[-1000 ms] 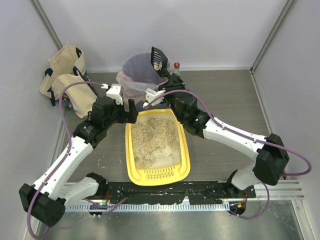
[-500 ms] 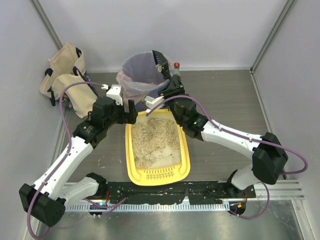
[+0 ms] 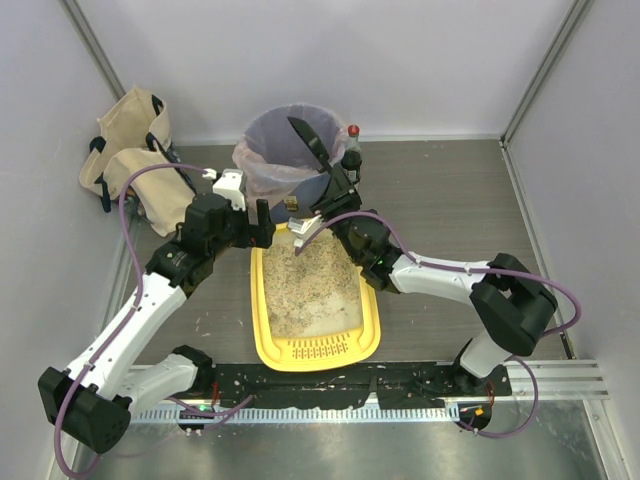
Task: Clean the litter box
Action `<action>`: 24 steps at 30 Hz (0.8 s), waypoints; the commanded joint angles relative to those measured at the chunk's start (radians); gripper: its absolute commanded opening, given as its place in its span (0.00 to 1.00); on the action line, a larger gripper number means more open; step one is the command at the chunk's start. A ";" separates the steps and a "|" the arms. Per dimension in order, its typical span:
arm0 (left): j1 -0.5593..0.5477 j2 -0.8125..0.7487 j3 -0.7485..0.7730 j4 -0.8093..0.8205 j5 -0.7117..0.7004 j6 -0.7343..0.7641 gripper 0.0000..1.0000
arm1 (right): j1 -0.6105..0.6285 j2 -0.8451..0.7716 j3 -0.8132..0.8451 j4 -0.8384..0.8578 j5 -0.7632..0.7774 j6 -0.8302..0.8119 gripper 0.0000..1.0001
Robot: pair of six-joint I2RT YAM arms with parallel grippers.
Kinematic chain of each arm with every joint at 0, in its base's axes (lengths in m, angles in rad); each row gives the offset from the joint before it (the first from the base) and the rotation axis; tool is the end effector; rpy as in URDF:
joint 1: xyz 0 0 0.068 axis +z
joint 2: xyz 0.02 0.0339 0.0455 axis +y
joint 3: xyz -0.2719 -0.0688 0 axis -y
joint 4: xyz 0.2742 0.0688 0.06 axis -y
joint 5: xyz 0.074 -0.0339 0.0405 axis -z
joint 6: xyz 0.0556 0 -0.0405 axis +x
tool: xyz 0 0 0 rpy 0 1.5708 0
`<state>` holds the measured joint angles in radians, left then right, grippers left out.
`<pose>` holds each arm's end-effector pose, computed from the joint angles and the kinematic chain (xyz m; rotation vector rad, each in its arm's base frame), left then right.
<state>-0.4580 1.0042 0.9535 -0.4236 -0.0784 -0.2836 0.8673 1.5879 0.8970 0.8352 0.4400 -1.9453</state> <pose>0.2406 -0.1137 0.3298 0.1305 2.0611 -0.3814 0.2750 0.2876 0.2747 -1.4210 0.6302 -1.1817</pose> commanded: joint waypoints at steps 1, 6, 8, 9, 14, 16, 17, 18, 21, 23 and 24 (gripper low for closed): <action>-0.004 -0.018 0.042 0.020 -0.012 0.004 0.98 | -0.001 -0.019 -0.007 0.219 -0.064 -0.205 0.01; -0.002 -0.018 0.041 0.020 -0.015 0.004 0.98 | -0.001 -0.013 0.011 0.252 -0.066 -0.204 0.01; -0.004 -0.019 0.042 0.020 -0.015 0.004 0.98 | -0.001 -0.006 0.026 0.287 -0.066 -0.196 0.01; -0.002 -0.019 0.042 0.019 -0.014 0.006 0.98 | 0.002 0.001 0.031 0.329 -0.067 -0.192 0.01; -0.002 -0.016 0.042 0.019 -0.014 0.006 0.98 | 0.024 0.001 0.068 0.409 -0.043 -0.127 0.01; -0.002 -0.016 0.042 0.017 -0.014 0.004 0.98 | 0.036 -0.018 0.075 0.412 -0.021 -0.087 0.01; -0.002 -0.016 0.042 0.019 -0.012 0.004 0.98 | 0.051 -0.029 0.079 0.412 0.006 -0.034 0.01; -0.002 -0.015 0.042 0.019 -0.012 0.004 0.98 | 0.059 -0.042 0.082 0.412 0.019 0.009 0.01; -0.002 -0.013 0.042 0.020 -0.012 0.006 0.98 | 0.090 -0.100 0.077 0.394 0.067 0.193 0.01; -0.002 -0.012 0.041 0.019 -0.011 0.006 0.98 | 0.111 -0.155 0.077 0.349 0.094 0.293 0.01; -0.004 -0.009 0.041 0.019 -0.012 0.006 0.98 | 0.131 -0.173 0.079 0.284 0.121 0.381 0.01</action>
<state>-0.4580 1.0039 0.9535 -0.4236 -0.0788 -0.2836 0.9543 1.5444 0.9314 1.1152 0.4751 -1.8282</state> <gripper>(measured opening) 0.983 0.319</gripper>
